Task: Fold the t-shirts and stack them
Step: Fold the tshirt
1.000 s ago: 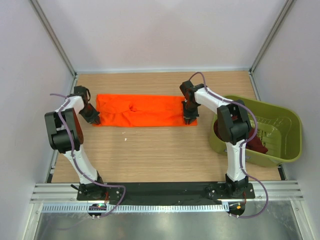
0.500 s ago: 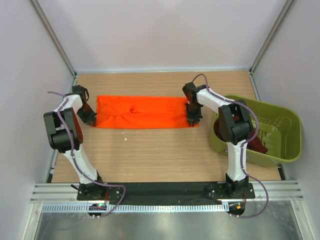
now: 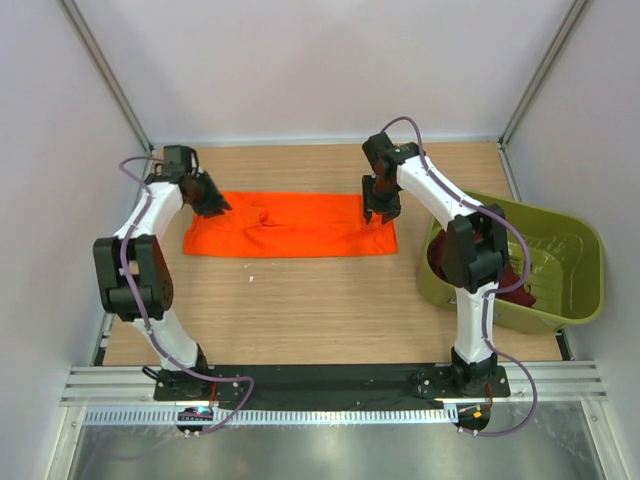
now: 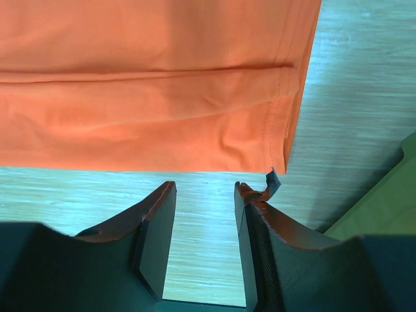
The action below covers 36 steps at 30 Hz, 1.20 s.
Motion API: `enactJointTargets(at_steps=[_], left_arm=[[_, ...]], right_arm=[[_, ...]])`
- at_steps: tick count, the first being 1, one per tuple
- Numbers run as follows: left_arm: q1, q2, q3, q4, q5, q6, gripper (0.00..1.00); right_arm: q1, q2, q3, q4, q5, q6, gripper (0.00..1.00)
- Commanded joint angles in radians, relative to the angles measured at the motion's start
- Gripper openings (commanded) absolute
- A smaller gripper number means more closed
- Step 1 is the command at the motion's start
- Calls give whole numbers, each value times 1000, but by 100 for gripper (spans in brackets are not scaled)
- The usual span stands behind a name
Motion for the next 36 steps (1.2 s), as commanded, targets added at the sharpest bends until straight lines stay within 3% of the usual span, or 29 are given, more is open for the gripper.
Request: enactJointTargets(at_steps=[1,9,15,20,24,27,31,36], left_arm=[[-84,94,77,153,190,-22,27],[-183,275,226,153,159,-71,27],[-229,312,260,93,70,-39,35],[-268,330,265,59,-2,-4,32],[-274,399,272,49,33,-14,29],[-275,491,358,-19,79,-10,27],[-279,466,387,-17,105,7,29],[-283,370,443,-13,122,10,37]], right_arm=[[3,15,70,-46,2,-5,49],[3,-55,4,-23,-6,-2,49],[3,-69,-22,5,-58,9,50],[2,-78,-35,6,-49,1,50],[3,-87,-50,11,-51,0,50],[2,-80,-39,8,-48,-3,50],[3,-58,10,-8,-48,-11,50],[2,-43,7,15,-45,-14,50]])
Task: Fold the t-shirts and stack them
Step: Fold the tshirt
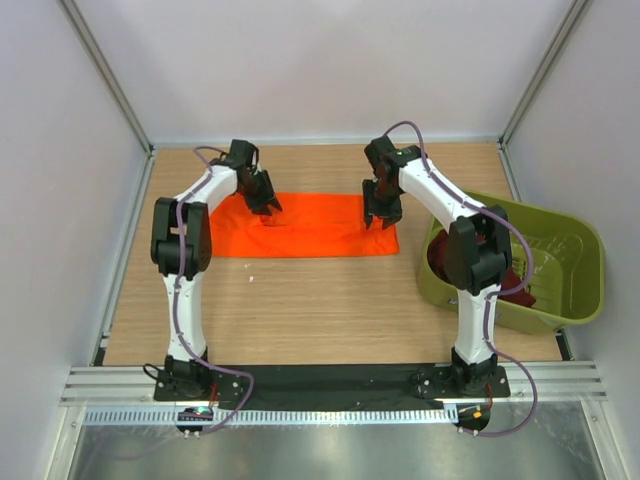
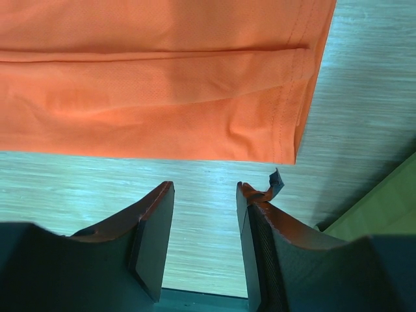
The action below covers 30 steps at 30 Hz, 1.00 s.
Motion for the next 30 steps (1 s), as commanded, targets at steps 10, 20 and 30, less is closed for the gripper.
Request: enactJointTargets(at_steps=[10,20,30], left_arm=[[-19,-390,58,-176,-206,-94,43],[-18,-522,-253,-328,-456,-249,48],[24,-573,-319,-275,-314,-254,63]], right_arm=[[2,92,126,51,147,-67,63],[2,269,312,112,175,-147,68],[21,101,95,263,25,-285,96]])
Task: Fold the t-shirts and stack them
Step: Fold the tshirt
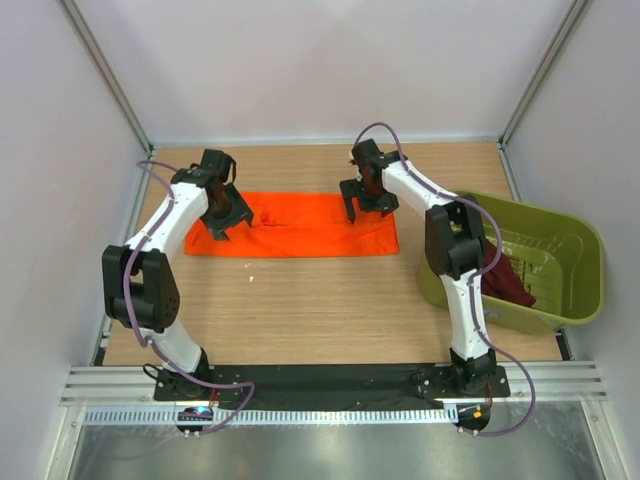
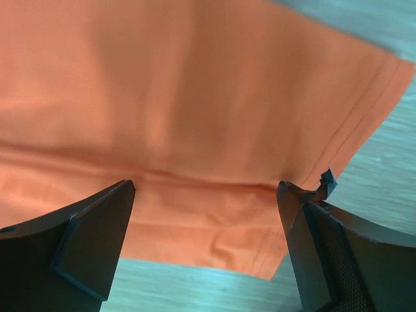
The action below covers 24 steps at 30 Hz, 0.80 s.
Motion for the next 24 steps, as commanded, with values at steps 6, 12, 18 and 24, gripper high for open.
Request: enactJointTargets(at_steps=[6,12,18,24], left_arm=[[20,-42,35,-10,42,-21,73],[20,-44,29,-51,48,-33,74],[20,-178,-69,-42,41,-29,75],[20,-221,-112,-42,-5,-13,75]], right_arm=[[31,-184,-109,130,-211,-179,100],[71,-105,-101,101,-318,-305,100],[103,-3,-26,91,-132,-337,99],[126,15,-72,88,-8,-308,98]])
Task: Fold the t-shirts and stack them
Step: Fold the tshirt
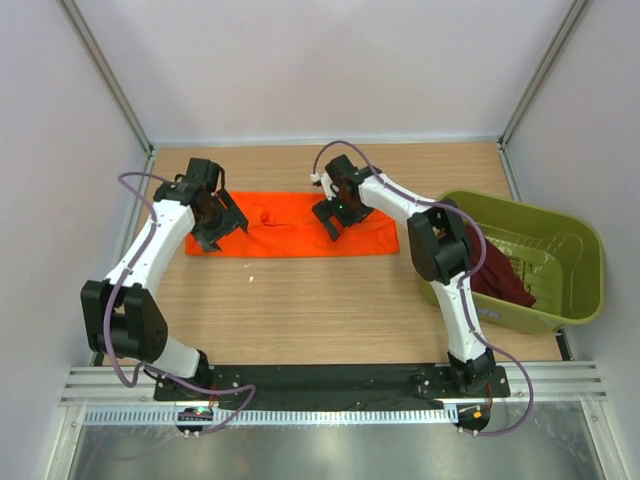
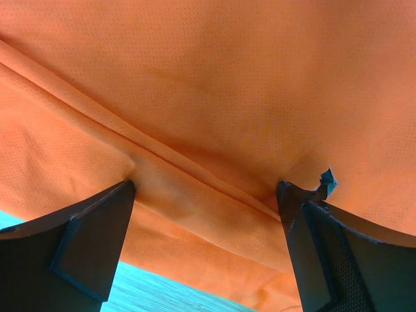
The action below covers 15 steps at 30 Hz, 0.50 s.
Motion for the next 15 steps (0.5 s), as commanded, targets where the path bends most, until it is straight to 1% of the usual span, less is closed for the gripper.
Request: enactJointTargets(at_steps=[1,4,7,8,11,13,15], left_arm=[[5,-18,0,1,-43,14,75],[11,10,33,-1,-70,31,75],[22,77,73,-2,-76,37,75],[23,122,81,2,-78,40,75],[22,201,125,13,-107,37,74],[27,293,159,1,-154,37,73],[28,391,219,-15,-164,50,73]], right_arm=[[6,0,-19,-8,93,7,98],[6,-31,-71,-19,110,69,97],[21,-75,-149,-25,139,148,96],[38,-85,-184,-29,140,155,96],[64,-109,-227,-46,131,249,95],[95,-126,-270,-52,146,304,95],[118,-146,-301,-57,157,394,95]])
